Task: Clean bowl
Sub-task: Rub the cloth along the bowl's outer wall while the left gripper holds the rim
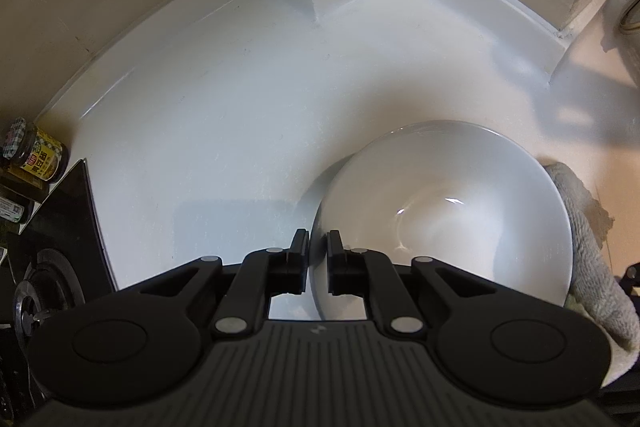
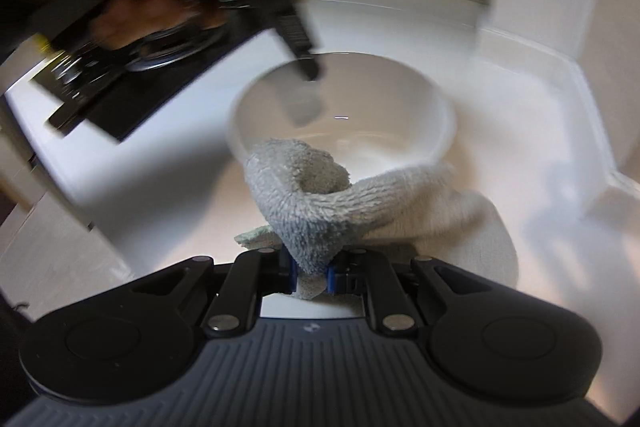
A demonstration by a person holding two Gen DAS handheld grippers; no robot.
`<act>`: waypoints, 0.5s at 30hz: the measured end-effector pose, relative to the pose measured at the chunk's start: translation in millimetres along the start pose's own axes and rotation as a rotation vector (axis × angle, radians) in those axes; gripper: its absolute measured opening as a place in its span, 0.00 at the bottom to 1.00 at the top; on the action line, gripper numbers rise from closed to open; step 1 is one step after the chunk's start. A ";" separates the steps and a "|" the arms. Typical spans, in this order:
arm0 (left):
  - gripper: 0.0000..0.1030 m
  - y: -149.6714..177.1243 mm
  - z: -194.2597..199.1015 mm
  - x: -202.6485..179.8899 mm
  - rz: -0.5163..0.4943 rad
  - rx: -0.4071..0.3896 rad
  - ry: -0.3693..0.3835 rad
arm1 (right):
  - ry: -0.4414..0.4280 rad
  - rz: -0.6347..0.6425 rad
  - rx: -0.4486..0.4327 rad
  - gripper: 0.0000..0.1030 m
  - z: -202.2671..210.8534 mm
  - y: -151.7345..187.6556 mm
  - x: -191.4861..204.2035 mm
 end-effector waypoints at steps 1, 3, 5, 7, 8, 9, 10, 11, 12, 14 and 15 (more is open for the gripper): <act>0.06 1.1 0.3 0.0 0.002 0.001 -0.004 | 0.001 -0.001 0.001 0.10 -1.7 -1.4 -1.4; 0.07 7.6 2.7 0.6 0.018 0.000 0.006 | 0.021 -0.025 0.001 0.10 -3.0 -3.2 -13.1; 0.10 13.0 5.5 -1.8 0.025 0.003 0.023 | 0.047 -0.051 -0.001 0.10 -4.0 -4.8 -26.2; 0.16 17.9 8.5 -7.3 0.003 0.003 0.033 | 0.072 -0.078 -0.003 0.10 -4.6 -6.5 -39.6; 0.17 17.5 8.9 -8.2 -0.016 0.006 0.034 | 0.083 -0.092 -0.005 0.11 -4.7 -7.7 -46.6; 0.19 17.1 9.2 -9.0 -0.035 0.008 0.036 | 0.093 -0.100 -0.006 0.11 -5.2 -8.7 -52.8; 0.19 16.6 9.5 -9.6 -0.053 0.011 0.038 | 0.098 -0.102 -0.005 0.11 -5.7 -9.1 -56.2; 0.19 13.7 9.1 -6.7 -0.059 0.012 0.046 | 0.100 -0.099 -0.004 0.11 -6.2 -9.4 -58.4; 0.18 9.3 8.2 -3.3 -0.072 0.011 0.052 | 0.100 -0.095 -0.004 0.11 -6.6 -9.7 -59.5; 0.16 2.8 7.0 -1.1 -0.095 0.001 0.046 | 0.101 -0.089 -0.006 0.11 -7.3 -9.6 -57.7; 0.16 -1.2 6.0 -0.2 -0.112 -0.005 0.041 | 0.100 -0.086 -0.006 0.11 -8.0 -9.4 -56.2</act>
Point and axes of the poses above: each gripper's, at about its wrist camera, not at the fingertips, and z roughly against the way its jaws point, x to its left, y to its underside, the point moved 4 cm from there along -z, roughly the way its jaws point, and after that the axes turned 7 degrees about x, right-handed, at the moved point
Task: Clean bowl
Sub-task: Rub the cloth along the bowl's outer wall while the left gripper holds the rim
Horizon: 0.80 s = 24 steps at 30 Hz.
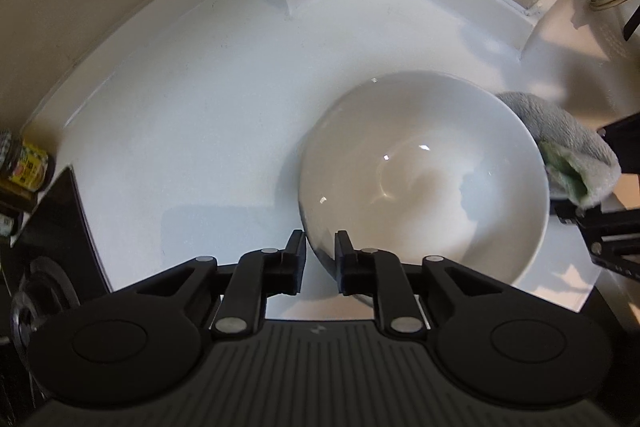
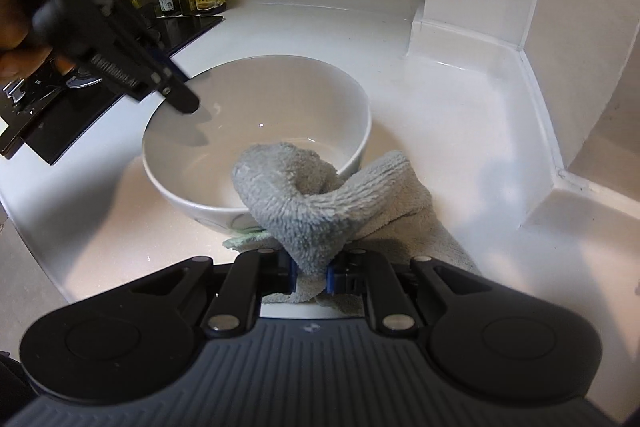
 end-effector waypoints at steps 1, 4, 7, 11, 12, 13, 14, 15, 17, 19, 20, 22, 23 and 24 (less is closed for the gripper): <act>0.16 -4.0 -1.1 1.3 -0.017 -0.005 -0.005 | -0.001 0.000 -0.001 0.11 -0.9 0.5 1.1; 0.13 -16.9 -5.9 2.4 -0.053 -0.009 -0.002 | -0.005 -0.003 -0.005 0.11 -3.2 2.2 2.7; 0.06 -26.0 -11.2 4.5 -0.037 -0.005 0.011 | -0.008 -0.010 -0.011 0.11 -2.5 3.6 2.3; 0.05 -20.3 -10.2 2.7 -0.010 -0.007 0.003 | 0.004 -0.028 -0.024 0.11 -2.1 3.2 -0.8; 0.05 -18.2 -10.2 1.6 0.005 -0.008 0.000 | 0.005 -0.037 -0.026 0.11 -2.0 3.1 -1.1; 0.05 -17.1 -10.6 0.5 0.017 -0.008 -0.003 | 0.006 -0.041 -0.027 0.11 -1.2 3.3 0.1; 0.05 -14.6 -10.2 0.4 0.040 -0.009 -0.009 | 0.007 -0.037 -0.025 0.11 -1.1 3.2 2.8; 0.05 -13.2 -10.3 0.8 0.063 -0.009 -0.012 | 0.009 -0.030 -0.021 0.11 -1.7 2.7 5.8; 0.05 -12.7 -10.2 0.0 0.083 -0.011 -0.017 | 0.004 -0.010 -0.012 0.11 -1.4 2.9 14.9; 0.05 -11.4 -9.4 -0.9 0.091 -0.014 -0.026 | -0.019 0.023 -0.001 0.11 1.8 5.0 29.2; 0.05 -10.3 -8.9 -1.5 0.095 -0.014 -0.027 | -0.040 0.054 0.001 0.11 4.1 6.4 39.1; 0.05 -6.3 -7.3 -2.5 0.096 -0.013 -0.023 | -0.062 0.102 -0.004 0.11 7.4 7.4 53.7; 0.05 -4.3 -6.4 -3.0 0.097 -0.012 -0.021 | -0.063 0.115 -0.009 0.11 8.1 7.2 57.0; 0.05 -2.4 -5.6 -3.4 0.098 -0.011 -0.019 | -0.063 0.112 -0.011 0.11 7.5 6.4 56.4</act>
Point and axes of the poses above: each gripper's, at about its wrist camera, not at the fingertips, and z roughly against the way its jaws point, x to its left, y to its underside, the point moved 4 cm from there along -z, roughly the way its jaws point, and after that the axes turned 7 degrees about x, right-handed, at the moved point
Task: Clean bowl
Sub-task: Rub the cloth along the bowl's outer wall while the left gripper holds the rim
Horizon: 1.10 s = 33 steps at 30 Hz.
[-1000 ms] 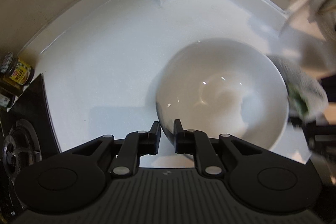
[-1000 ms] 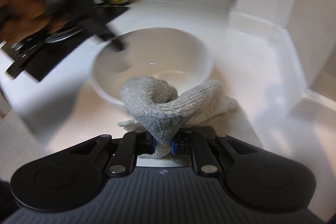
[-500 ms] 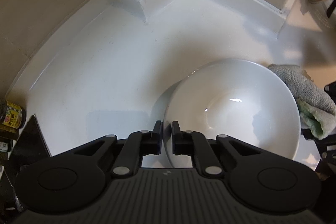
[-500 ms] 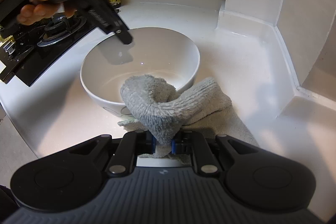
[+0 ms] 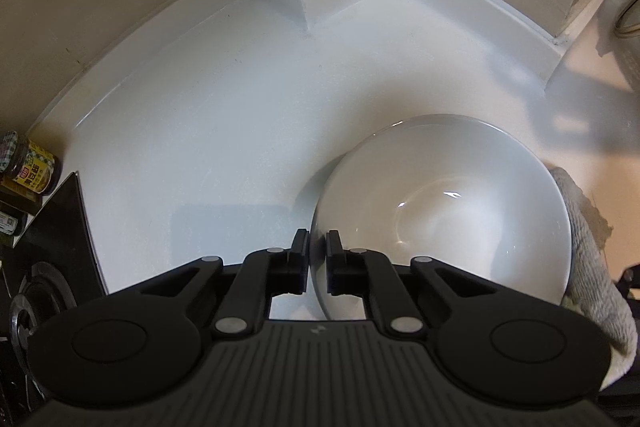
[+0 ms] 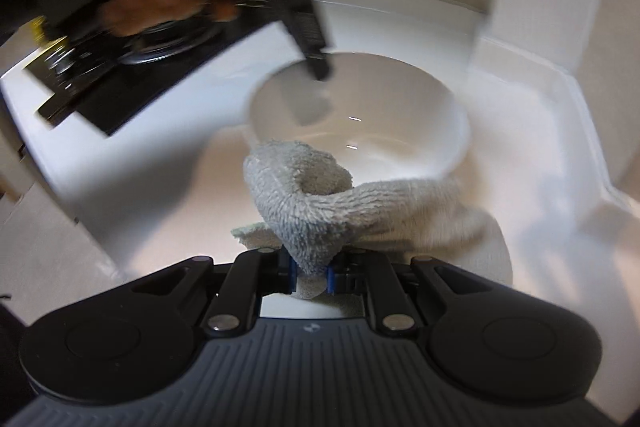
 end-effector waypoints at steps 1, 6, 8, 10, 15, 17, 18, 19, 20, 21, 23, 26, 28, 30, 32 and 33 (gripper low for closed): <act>0.06 1.7 0.6 -0.1 0.004 0.002 0.001 | -0.004 -0.017 0.000 0.10 -1.1 -0.4 -4.8; 0.16 13.1 6.8 -1.5 0.039 0.017 0.073 | 0.046 -0.099 0.001 0.10 -2.6 0.6 -38.5; 0.19 12.3 7.5 -0.9 0.030 0.024 0.092 | 0.064 -0.123 0.000 0.10 -2.6 0.4 -50.7; 0.18 8.7 7.3 0.6 0.016 0.025 0.089 | 0.073 -0.138 -0.001 0.10 -2.7 0.0 -59.2; 0.17 -9.6 -0.4 3.2 -0.022 0.003 0.042 | 0.076 -0.137 -0.006 0.10 -3.5 0.2 -63.2; 0.13 -12.9 -3.3 3.6 -0.021 0.008 0.044 | 0.076 -0.143 -0.010 0.10 -4.5 2.1 -63.9; 0.09 -13.8 -4.2 2.8 -0.023 0.007 0.044 | 0.076 -0.147 -0.011 0.10 -4.9 3.4 -64.5; 0.09 -14.6 -5.0 1.9 -0.025 0.006 0.044 | 0.077 -0.154 -0.013 0.10 -5.1 4.2 -65.3; 0.09 -14.1 -5.0 1.0 -0.024 0.005 0.036 | 0.080 -0.160 -0.015 0.10 -5.3 4.9 -66.3; 0.09 -13.3 -4.8 1.0 -0.025 0.004 0.032 | 0.081 -0.166 -0.017 0.10 -5.6 4.9 -67.1; 0.08 -11.5 -4.3 0.5 -0.020 -0.001 0.029 | 0.083 -0.175 -0.019 0.11 -6.6 4.0 -67.7; 0.07 -9.3 -4.2 0.4 -0.007 -0.007 0.030 | 0.092 -0.172 -0.016 0.11 -9.4 2.0 -66.7; 0.06 -9.1 -4.6 -0.5 -0.002 -0.010 0.027 | 0.099 -0.167 -0.012 0.11 -10.5 1.7 -64.1; 0.06 -8.1 -4.9 -1.1 0.004 -0.015 0.022 | 0.099 -0.165 -0.006 0.11 -9.4 2.1 -57.8; 0.06 -7.4 -5.5 -1.1 0.010 -0.018 0.018 | 0.094 -0.154 0.000 0.11 -8.8 1.5 -49.6; 0.06 -7.0 -5.9 -1.0 0.013 -0.020 0.016 | 0.091 -0.148 0.002 0.11 -8.6 1.1 -45.3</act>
Point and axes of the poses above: each gripper's, at about its wrist camera, not at the fingertips, and z roughly against the way its jaws point, x to its left, y to its underside, the point moved 4 cm from there along -z, roughly the way its jaws point, and after that the axes turned 7 degrees about x, right-handed, at the moved point
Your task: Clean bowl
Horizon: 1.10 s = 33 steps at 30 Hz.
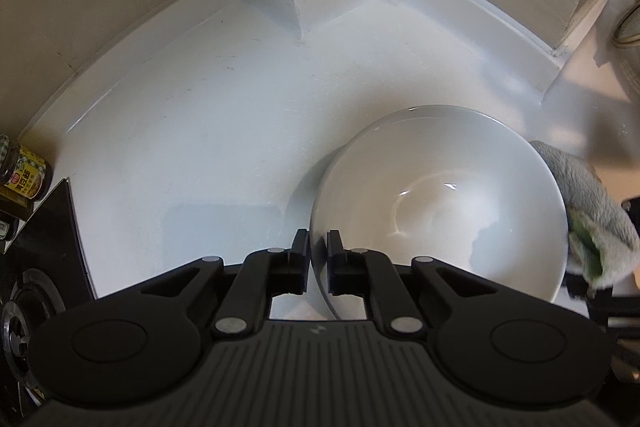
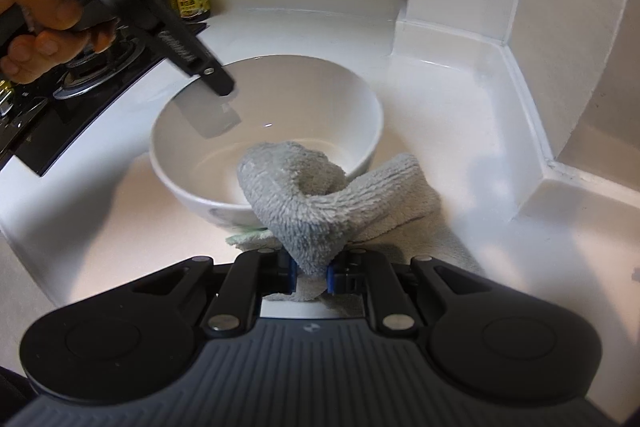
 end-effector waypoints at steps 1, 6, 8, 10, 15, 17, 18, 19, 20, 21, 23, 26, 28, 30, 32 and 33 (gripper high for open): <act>0.06 0.4 -0.1 0.4 0.002 -0.001 -0.002 | -0.005 0.005 0.002 0.11 0.7 0.2 3.3; 0.06 7.1 1.5 -0.6 0.020 0.005 -0.003 | -0.093 0.031 0.002 0.11 3.7 5.0 23.8; 0.07 14.1 4.2 -2.0 0.028 0.007 0.002 | -0.101 0.018 0.002 0.11 2.9 5.6 21.0; 0.11 18.1 6.1 -2.2 0.021 0.012 0.031 | -0.101 -0.007 0.003 0.11 2.1 5.6 12.2; 0.12 8.4 7.1 5.9 -0.006 0.000 0.064 | -0.054 -0.031 0.012 0.11 0.3 3.9 -10.4; 0.12 -1.3 7.3 7.2 -0.029 -0.013 0.052 | -0.049 -0.024 0.015 0.11 -0.7 3.2 -13.7; 0.12 -6.8 7.0 7.4 -0.043 -0.017 0.047 | -0.046 -0.021 0.017 0.11 -1.2 2.8 -15.1; 0.12 -12.2 6.6 7.5 -0.056 -0.021 0.043 | -0.044 -0.020 0.016 0.11 -1.5 2.7 -16.1; 0.12 -16.7 4.0 6.3 -0.078 -0.014 0.043 | -0.041 -0.023 0.013 0.11 -1.6 2.8 -16.8; 0.12 -21.1 1.4 5.1 -0.100 -0.008 0.043 | -0.040 -0.025 0.012 0.11 -1.8 2.9 -17.0; 0.11 -28.8 -5.3 0.1 -0.155 0.006 0.041 | -0.038 -0.029 0.008 0.11 -2.3 3.0 -17.2; 0.09 -29.4 -9.2 -6.7 -0.195 0.023 0.037 | -0.017 -0.028 -0.002 0.11 -2.2 3.8 -20.0; 0.08 -30.8 -10.8 -5.5 -0.188 0.024 0.038 | 0.001 -0.034 -0.011 0.11 -2.0 2.9 -22.9; 0.07 -28.4 -10.4 -3.7 -0.154 0.017 0.040 | 0.019 -0.044 -0.022 0.11 -2.6 1.1 -26.1; 0.07 -20.5 -6.9 -5.2 -0.129 0.012 0.021 | 0.026 -0.044 -0.023 0.11 -3.6 0.9 -25.4; 0.07 -15.0 -4.0 -6.3 -0.116 0.008 0.006 | 0.027 -0.037 -0.023 0.11 -3.8 1.5 -22.9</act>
Point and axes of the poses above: each gripper's, at about its wrist camera, not at the fingertips, and z roughly against the way its jaws point, x to its left, y to its underside, the point moved 4 cm from there along -z, roughly the way its jaws point, and after that the axes turned 7 degrees about x, right-handed, at the moved point
